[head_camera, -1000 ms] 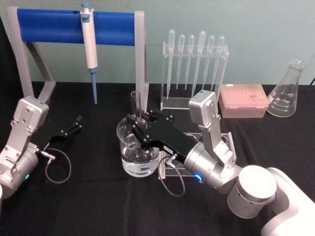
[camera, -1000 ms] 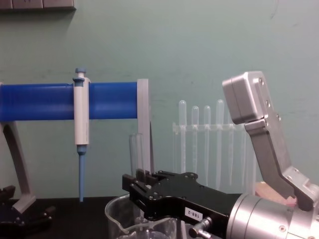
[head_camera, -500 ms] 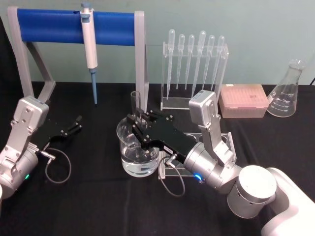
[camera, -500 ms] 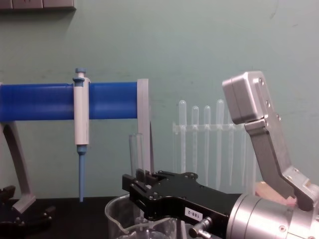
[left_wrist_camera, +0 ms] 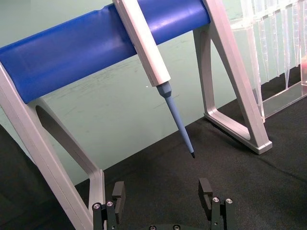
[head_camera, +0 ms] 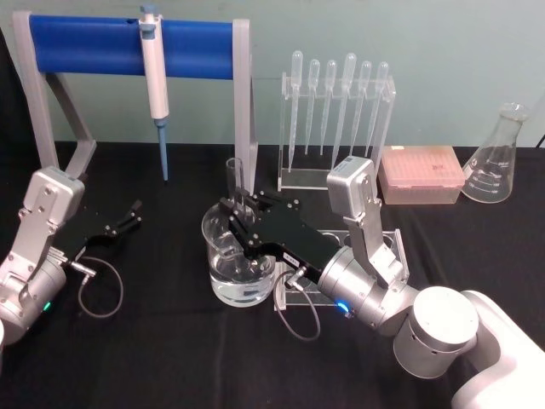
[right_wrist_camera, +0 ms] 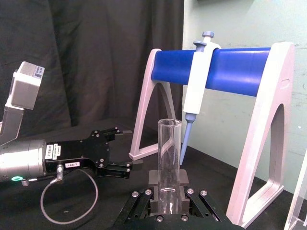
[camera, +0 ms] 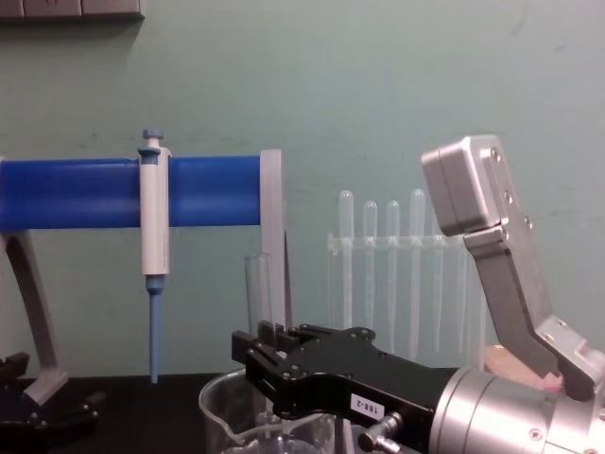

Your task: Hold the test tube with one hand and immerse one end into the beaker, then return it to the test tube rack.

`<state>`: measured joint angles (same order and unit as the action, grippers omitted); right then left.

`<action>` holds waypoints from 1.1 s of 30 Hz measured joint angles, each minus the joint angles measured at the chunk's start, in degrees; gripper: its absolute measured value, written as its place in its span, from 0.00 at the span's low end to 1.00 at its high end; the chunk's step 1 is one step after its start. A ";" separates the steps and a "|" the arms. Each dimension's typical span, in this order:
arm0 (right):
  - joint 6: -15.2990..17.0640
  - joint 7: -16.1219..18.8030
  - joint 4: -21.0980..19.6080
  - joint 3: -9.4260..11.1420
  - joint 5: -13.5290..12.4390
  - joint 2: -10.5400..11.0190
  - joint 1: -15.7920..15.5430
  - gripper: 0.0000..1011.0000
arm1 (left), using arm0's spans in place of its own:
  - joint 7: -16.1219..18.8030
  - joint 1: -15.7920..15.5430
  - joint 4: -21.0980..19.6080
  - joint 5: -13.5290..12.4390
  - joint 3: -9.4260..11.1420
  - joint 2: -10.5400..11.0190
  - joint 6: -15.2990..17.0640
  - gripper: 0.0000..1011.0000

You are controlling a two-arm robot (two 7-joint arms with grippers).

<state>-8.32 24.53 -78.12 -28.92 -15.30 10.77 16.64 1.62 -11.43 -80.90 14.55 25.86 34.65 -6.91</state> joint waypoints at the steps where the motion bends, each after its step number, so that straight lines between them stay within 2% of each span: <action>1: 0.00 0.00 0.00 0.00 0.00 0.00 0.00 0.23 | 0.00 0.00 0.00 0.00 0.00 0.00 0.00 0.99; 33: 0.00 0.00 0.00 0.00 0.00 0.00 0.00 0.23 | 0.00 0.00 0.00 0.00 0.00 0.00 0.00 0.99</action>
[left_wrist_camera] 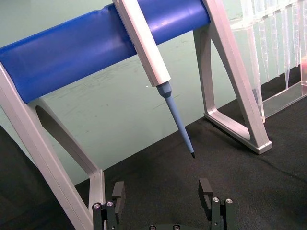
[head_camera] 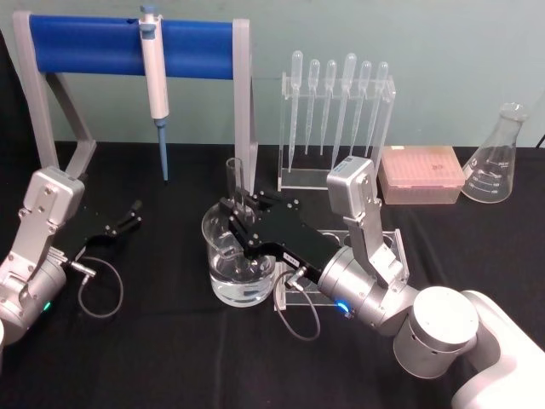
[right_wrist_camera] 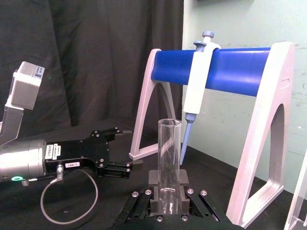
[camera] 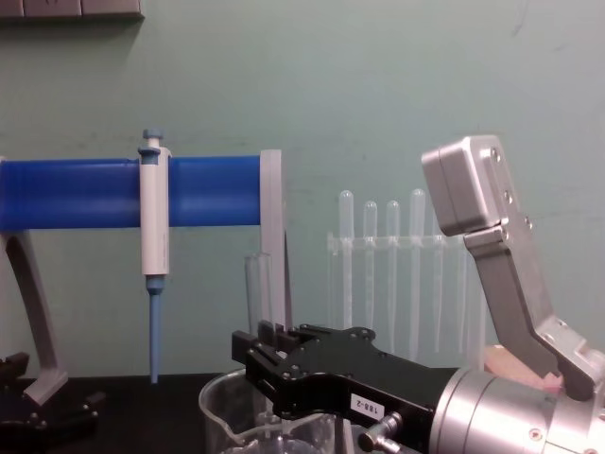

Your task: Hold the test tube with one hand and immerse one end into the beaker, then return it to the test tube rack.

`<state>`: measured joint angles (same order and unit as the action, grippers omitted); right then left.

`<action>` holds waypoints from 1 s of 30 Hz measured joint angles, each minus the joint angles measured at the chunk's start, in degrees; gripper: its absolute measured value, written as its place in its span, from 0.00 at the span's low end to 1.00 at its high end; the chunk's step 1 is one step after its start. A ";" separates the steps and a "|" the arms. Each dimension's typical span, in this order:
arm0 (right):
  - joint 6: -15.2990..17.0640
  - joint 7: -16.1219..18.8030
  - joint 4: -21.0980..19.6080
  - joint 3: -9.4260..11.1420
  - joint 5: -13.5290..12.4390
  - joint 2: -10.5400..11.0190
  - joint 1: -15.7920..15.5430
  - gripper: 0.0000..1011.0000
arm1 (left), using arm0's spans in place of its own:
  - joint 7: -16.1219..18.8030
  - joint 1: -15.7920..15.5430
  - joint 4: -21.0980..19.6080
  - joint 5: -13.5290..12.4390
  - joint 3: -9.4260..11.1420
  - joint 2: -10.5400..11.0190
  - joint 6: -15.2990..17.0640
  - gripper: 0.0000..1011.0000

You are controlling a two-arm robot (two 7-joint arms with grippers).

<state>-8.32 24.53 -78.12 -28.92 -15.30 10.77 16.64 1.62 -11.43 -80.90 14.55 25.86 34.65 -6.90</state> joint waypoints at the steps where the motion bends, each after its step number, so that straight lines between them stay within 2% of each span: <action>1: 0.00 0.00 0.00 0.00 0.00 0.00 0.00 0.23 | 0.00 0.00 0.00 0.00 0.00 0.00 0.00 0.99; 30: 0.00 0.00 0.00 0.00 0.00 0.00 0.00 0.23 | 0.00 0.00 0.00 0.00 0.00 0.00 0.00 0.99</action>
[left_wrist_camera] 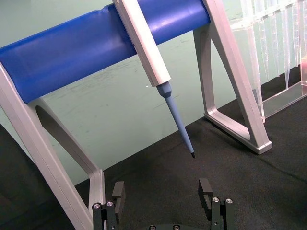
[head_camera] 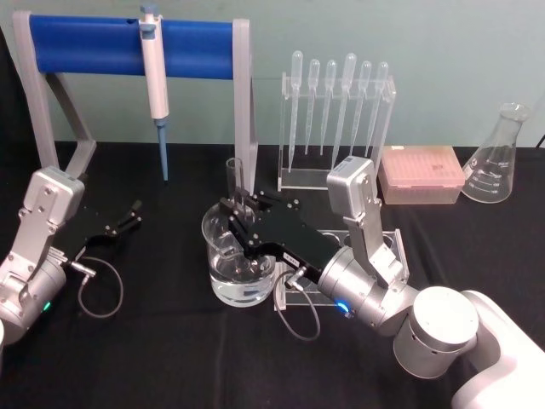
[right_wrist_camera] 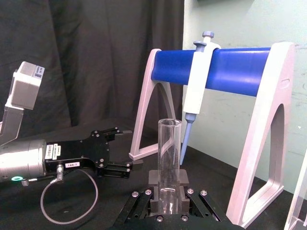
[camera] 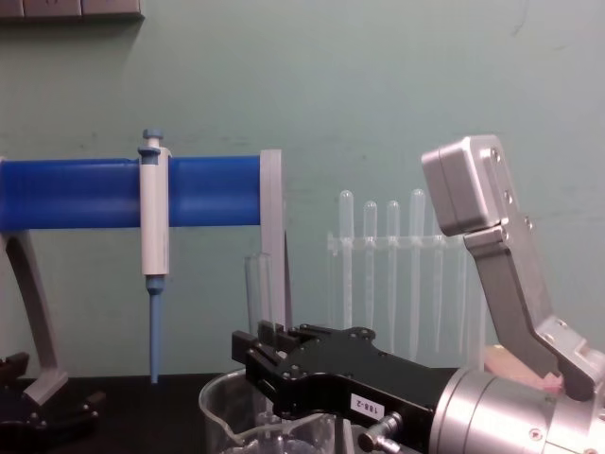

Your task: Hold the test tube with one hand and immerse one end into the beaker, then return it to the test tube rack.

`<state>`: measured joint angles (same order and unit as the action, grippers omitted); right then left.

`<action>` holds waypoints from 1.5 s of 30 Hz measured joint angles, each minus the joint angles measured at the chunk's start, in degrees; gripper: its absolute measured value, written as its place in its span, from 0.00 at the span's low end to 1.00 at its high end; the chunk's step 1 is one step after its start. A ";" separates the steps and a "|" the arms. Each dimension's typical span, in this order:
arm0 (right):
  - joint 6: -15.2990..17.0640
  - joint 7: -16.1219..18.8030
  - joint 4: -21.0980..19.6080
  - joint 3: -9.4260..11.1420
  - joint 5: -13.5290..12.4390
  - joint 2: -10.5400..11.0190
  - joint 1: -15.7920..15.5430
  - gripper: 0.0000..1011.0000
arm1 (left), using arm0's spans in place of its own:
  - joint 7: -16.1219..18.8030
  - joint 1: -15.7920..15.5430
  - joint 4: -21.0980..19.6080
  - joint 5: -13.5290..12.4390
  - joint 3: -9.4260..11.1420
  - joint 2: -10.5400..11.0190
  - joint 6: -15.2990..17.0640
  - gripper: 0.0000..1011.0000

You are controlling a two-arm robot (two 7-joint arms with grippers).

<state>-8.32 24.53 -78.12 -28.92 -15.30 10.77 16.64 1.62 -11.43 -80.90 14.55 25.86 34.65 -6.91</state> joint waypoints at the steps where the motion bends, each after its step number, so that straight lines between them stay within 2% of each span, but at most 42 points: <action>1: 0.00 0.00 0.00 0.00 0.00 0.00 0.00 0.23 | 0.00 0.00 0.00 0.00 0.00 0.00 0.00 0.99; 45: 0.00 0.00 0.00 0.00 0.00 0.00 0.00 0.23 | 0.00 0.00 0.00 0.00 0.00 0.00 0.00 0.99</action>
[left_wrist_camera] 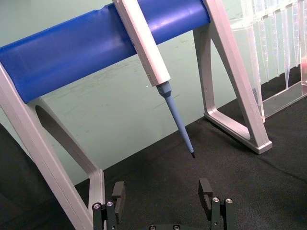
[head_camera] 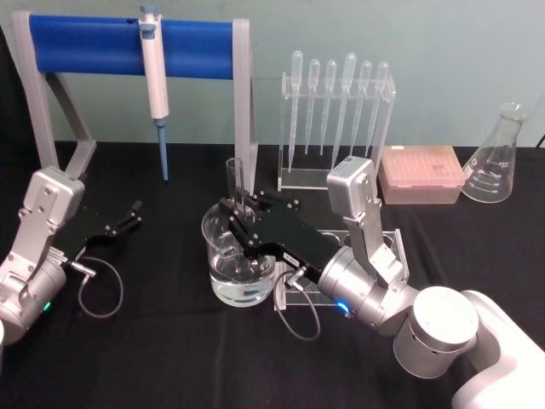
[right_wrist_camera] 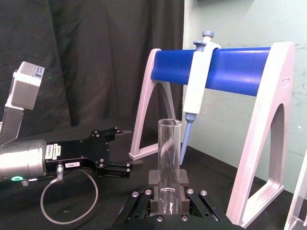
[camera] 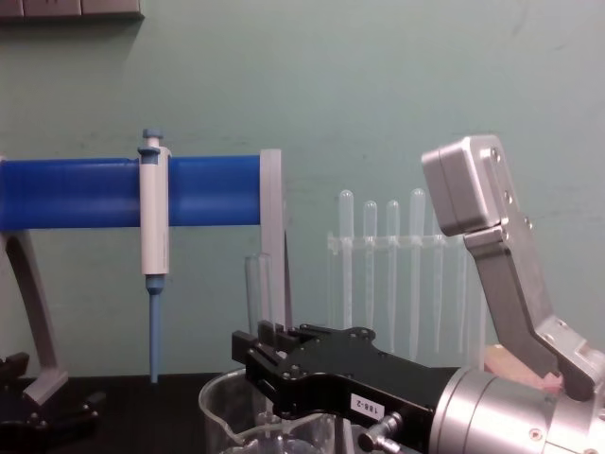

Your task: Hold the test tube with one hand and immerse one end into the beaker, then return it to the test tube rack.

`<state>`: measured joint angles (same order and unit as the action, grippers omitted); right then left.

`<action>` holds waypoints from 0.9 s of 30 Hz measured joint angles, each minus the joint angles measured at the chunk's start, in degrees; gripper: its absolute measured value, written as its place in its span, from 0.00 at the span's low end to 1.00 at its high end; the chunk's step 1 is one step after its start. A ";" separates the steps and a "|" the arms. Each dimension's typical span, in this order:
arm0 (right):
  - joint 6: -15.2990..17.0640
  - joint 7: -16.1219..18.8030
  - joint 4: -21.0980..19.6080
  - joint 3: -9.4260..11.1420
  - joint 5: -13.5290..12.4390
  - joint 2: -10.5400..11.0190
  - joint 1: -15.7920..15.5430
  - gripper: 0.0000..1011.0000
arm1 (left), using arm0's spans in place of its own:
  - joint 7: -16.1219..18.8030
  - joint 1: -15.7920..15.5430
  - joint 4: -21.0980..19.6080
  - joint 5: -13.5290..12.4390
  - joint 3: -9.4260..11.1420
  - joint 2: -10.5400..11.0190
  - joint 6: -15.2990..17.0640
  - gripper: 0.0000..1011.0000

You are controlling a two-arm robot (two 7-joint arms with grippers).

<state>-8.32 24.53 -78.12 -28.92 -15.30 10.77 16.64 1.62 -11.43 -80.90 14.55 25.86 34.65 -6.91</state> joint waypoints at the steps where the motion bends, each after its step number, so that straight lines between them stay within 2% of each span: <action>1: 0.00 0.00 0.00 0.00 0.00 0.00 0.00 0.23 | 0.00 0.00 0.00 0.00 0.00 0.00 0.00 0.99; 27: 0.00 0.00 0.00 0.00 0.00 0.00 0.00 0.23 | 0.00 0.00 0.00 0.00 0.00 0.00 0.00 0.99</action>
<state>-8.32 24.53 -78.13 -28.92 -15.30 10.77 16.64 1.62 -11.43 -80.90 14.55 25.86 34.65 -6.91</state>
